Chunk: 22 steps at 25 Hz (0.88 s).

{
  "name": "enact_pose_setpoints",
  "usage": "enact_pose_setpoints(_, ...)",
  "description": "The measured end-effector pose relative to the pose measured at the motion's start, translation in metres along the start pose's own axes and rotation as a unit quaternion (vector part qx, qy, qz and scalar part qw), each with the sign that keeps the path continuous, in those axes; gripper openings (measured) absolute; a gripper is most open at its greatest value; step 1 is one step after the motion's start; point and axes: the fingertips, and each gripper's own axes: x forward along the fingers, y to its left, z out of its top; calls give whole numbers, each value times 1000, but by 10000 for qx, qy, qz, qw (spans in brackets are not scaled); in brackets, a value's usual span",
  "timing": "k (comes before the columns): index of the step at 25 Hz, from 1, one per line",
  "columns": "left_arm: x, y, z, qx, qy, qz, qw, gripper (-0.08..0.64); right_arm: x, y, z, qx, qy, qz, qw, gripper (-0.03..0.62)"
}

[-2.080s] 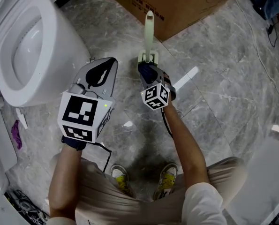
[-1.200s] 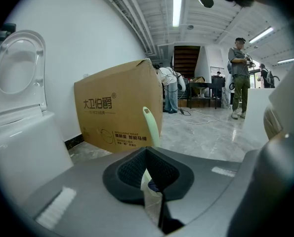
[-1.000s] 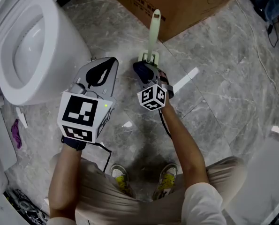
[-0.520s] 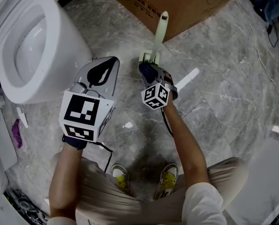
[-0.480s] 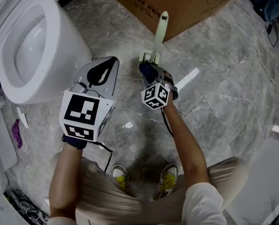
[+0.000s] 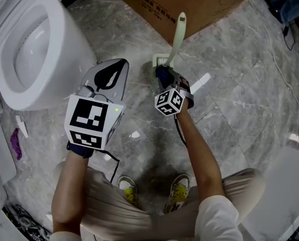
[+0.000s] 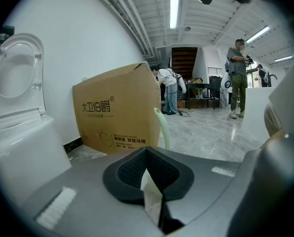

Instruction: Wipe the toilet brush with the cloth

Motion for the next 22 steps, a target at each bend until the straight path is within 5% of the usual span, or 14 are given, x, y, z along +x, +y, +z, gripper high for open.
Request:
enact_pose_setpoints(8, 4, 6, -8, 87, 45, 67, 9999, 2, -11, -18, -25, -413, 610, -487, 9961, 184)
enact_pose_setpoints(11, 10, 11, -5, -38, -14, 44, 10000, 2, -22, -25, -40, -1005, 890, -431, 9900, 184)
enact_pose_setpoints(13, 15, 12, 0, -173, -89, 2, 9998, 2, -34, -32, -45, -1852, 870, -298, 9784, 183)
enact_pose_setpoints(15, 21, 10, 8, -333, -232, -38, 9992, 2, -53, -43, -45, -3185, 638, -139, 9457, 181)
enact_pose_setpoints(17, 27, 9, 15, -397, -348, -58, 9986, 2, -77, -51, -45, -4485, 462, 29, 8926, 181)
enact_pose_setpoints(19, 32, 11, 18, -354, -360, -3, 9987, 2, -107, -48, -33, -5160, 193, 257, 8560, 181)
enact_pose_setpoints(22, 40, 17, 12, -482, -297, 128, 9983, 2, -147, -33, -25, -5631, -183, 784, 8224, 181)
